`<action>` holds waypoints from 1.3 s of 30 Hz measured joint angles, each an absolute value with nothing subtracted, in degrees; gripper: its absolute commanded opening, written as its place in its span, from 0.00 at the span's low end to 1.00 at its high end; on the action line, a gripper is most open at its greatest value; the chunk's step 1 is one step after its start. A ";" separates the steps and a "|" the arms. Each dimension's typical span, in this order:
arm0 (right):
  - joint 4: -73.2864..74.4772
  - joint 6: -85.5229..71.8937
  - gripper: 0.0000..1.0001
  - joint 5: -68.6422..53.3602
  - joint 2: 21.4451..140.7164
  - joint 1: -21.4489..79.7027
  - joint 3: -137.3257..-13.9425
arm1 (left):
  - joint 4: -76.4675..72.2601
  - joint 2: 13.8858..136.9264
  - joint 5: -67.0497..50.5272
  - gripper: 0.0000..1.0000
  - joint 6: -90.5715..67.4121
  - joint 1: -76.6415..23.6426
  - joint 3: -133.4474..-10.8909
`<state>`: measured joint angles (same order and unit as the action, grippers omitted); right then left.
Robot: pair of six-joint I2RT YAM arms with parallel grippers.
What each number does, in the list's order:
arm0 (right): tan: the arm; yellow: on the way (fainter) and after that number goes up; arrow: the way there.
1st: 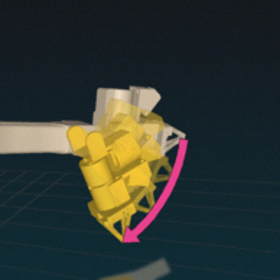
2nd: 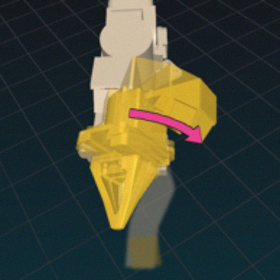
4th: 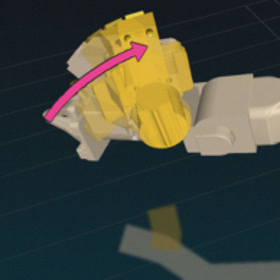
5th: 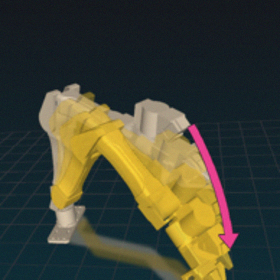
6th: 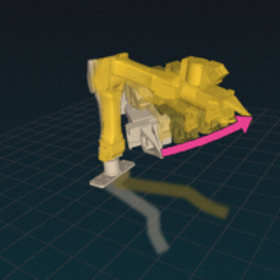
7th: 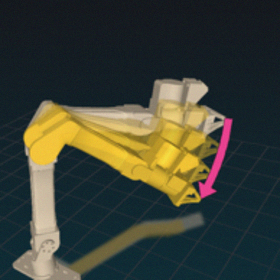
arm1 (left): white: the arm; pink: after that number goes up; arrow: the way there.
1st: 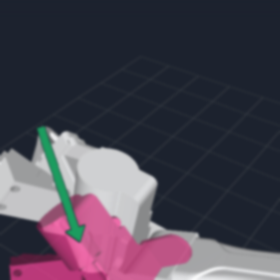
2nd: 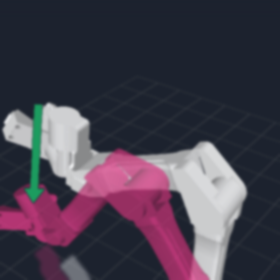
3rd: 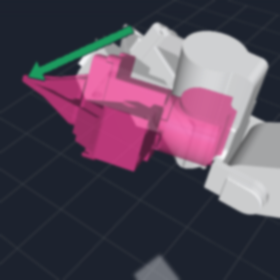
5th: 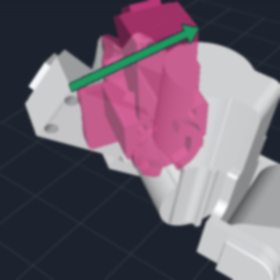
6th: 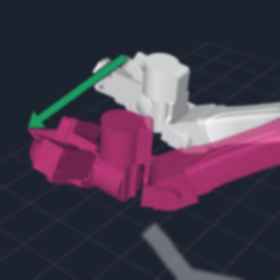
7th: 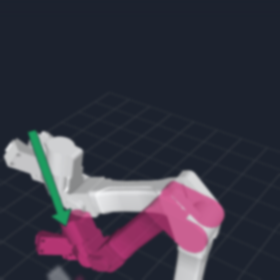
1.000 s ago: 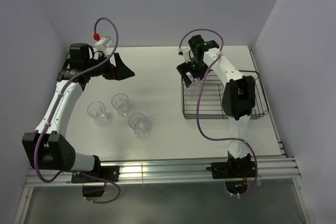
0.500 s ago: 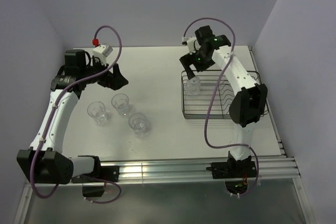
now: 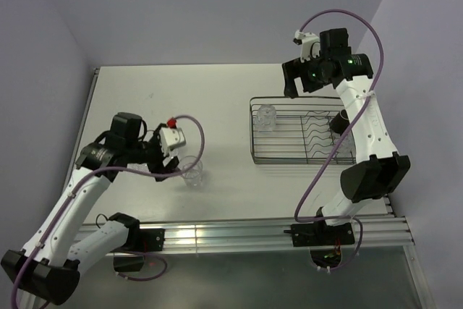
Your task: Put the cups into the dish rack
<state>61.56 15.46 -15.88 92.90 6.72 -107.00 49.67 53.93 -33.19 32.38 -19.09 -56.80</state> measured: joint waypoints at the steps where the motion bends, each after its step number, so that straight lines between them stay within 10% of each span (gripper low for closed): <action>1: 61.28 15.22 1.00 -16.36 92.16 6.44 -105.89 | 50.65 52.80 -33.39 0.76 34.46 -20.56 -55.79; 15: 58.70 13.10 1.00 -20.23 86.06 5.19 -96.90 | 53.06 67.77 -34.57 0.68 60.03 -28.08 -53.12; 39: 56.05 12.47 1.00 -22.63 85.80 3.46 -92.03 | 45.67 79.83 -22.02 0.36 54.00 -39.99 -53.74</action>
<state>56.05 12.47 -22.63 85.80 3.46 -92.03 45.67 79.83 -22.02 54.00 -39.99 -53.74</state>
